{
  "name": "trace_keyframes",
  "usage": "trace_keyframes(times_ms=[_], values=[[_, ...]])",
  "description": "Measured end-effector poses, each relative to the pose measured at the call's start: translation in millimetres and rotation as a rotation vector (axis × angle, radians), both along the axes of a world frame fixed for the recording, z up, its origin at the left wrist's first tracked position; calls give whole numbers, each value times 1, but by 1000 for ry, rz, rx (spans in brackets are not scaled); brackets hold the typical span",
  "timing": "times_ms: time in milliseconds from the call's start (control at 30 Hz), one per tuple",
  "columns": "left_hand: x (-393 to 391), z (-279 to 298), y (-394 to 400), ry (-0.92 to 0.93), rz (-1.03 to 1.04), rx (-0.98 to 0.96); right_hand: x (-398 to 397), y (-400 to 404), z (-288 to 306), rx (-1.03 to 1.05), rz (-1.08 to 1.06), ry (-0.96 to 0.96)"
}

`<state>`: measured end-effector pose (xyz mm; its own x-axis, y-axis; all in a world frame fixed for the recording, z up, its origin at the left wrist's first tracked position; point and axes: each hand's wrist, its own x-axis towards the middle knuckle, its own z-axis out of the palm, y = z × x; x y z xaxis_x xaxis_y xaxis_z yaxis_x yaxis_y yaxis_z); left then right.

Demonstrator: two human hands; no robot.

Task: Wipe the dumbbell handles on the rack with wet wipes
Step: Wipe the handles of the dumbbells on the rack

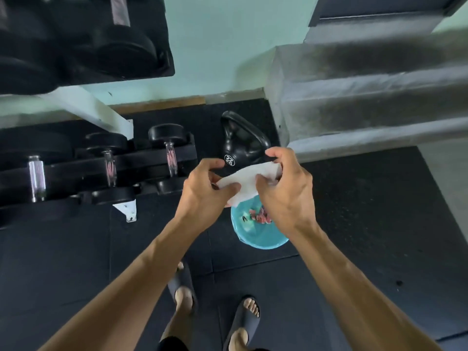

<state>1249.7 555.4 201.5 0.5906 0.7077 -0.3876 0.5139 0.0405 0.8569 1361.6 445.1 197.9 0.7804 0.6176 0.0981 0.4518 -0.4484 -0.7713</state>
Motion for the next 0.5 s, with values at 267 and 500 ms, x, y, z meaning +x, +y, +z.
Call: trace_keyframes(times_ms=[267, 500], values=[[29, 11, 106, -267, 189, -700, 7, 95, -7, 109, 264, -157], [63, 23, 192, -175, 100, -445, 41, 173, 0, 200, 86, -95]])
